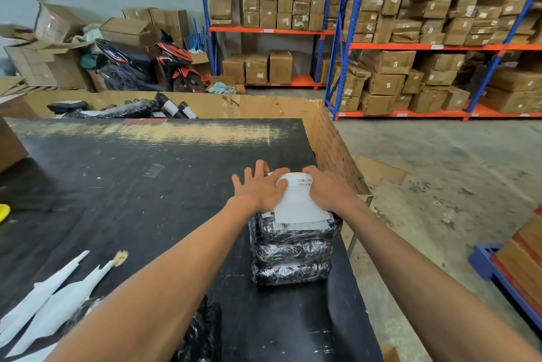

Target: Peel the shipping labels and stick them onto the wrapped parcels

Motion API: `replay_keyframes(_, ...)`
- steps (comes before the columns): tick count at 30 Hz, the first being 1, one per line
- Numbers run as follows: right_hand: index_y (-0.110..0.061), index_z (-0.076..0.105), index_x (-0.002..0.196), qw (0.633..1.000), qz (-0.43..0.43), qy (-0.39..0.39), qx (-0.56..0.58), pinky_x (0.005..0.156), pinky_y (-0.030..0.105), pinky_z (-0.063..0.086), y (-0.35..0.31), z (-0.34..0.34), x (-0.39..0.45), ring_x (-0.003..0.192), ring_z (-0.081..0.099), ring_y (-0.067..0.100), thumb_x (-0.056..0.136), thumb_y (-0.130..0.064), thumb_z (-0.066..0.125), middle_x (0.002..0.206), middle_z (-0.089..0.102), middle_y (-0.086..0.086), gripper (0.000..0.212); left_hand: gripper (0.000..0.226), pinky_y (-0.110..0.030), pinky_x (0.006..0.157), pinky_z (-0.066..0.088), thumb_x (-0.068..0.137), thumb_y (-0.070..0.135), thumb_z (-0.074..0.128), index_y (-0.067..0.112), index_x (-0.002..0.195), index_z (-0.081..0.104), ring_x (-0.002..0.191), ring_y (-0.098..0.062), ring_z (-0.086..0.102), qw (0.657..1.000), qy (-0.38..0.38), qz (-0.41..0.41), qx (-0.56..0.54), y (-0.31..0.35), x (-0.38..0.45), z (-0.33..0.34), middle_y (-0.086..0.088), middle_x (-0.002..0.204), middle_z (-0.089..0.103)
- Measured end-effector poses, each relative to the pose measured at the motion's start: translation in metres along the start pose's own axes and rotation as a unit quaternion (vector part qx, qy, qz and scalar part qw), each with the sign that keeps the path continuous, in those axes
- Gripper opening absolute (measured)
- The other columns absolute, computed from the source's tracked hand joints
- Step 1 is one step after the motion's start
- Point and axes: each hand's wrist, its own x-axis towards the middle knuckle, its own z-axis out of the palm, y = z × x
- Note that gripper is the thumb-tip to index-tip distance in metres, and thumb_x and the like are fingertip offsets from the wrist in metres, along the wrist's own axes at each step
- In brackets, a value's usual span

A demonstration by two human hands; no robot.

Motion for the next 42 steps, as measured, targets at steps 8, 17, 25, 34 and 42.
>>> replay_keyframes(8, -0.024, 0.033, 0.155, 0.993, -0.018, -0.029, 0.109, 0.100, 0.034, 0.042, 0.012, -0.010, -0.014, 0.131, 0.043, 0.022, 0.106, -0.027, 0.030, 0.142, 0.049, 0.006, 0.050, 0.072, -0.050, 0.118, 0.014, 0.091, 0.062, 0.048, 0.037, 0.153, 0.022, 0.136, -0.033, 0.017, 0.981, -0.084, 0.040, -0.171, -0.020, -0.002, -0.012, 0.002, 0.139, 0.020)
replay_keyframes(17, -0.040, 0.006, 0.158, 0.939, -0.055, -0.221, 0.257, 0.109, 0.028, 0.021, 0.031, -0.036, -0.052, 0.136, 0.020, 0.011, 0.085, -0.034, 0.077, 0.148, 0.015, -0.009, 0.102, 0.128, -0.042, 0.121, 0.008, 0.065, 0.063, 0.077, 0.034, 0.154, -0.010, 0.148, -0.016, 0.000, 0.959, -0.222, 0.063, -0.165, -0.031, -0.010, -0.024, 0.016, 0.150, -0.005)
replay_keyframes(25, -0.042, 0.012, 0.157, 0.885, -0.100, -0.287, 0.351, 0.084, 0.007, 0.047, 0.047, -0.035, -0.045, 0.118, 0.051, -0.009, 0.072, -0.009, 0.081, 0.154, 0.019, -0.013, 0.114, 0.128, -0.046, 0.122, 0.007, 0.070, 0.051, 0.080, 0.041, 0.151, -0.019, 0.150, -0.016, -0.009, 0.949, -0.242, 0.080, -0.183, -0.039, -0.014, -0.022, 0.020, 0.155, -0.026)
replay_keyframes(34, -0.032, 0.043, 0.135, 0.899, 0.006, -0.104, 0.426, 0.093, 0.036, 0.051, 0.029, -0.008, -0.052, 0.124, 0.049, 0.022, 0.080, -0.042, 0.079, 0.138, 0.037, 0.004, 0.066, 0.087, -0.043, 0.120, 0.015, 0.089, 0.057, 0.056, 0.041, 0.154, -0.001, 0.151, -0.016, 0.000, 0.929, -0.159, 0.031, -0.334, -0.028, -0.017, -0.004, 0.019, 0.157, -0.027)
replay_keyframes(42, -0.029, 0.043, 0.135, 0.877, 0.032, -0.068, 0.475, 0.109, 0.050, 0.044, 0.026, 0.004, -0.049, 0.131, 0.045, 0.027, 0.088, -0.020, 0.074, 0.138, 0.036, 0.004, 0.057, 0.072, -0.047, 0.121, 0.018, 0.099, 0.024, 0.054, 0.035, 0.155, 0.010, 0.151, -0.015, 0.001, 0.879, -0.097, 0.002, -0.467, -0.017, -0.019, 0.008, 0.019, 0.159, -0.025)
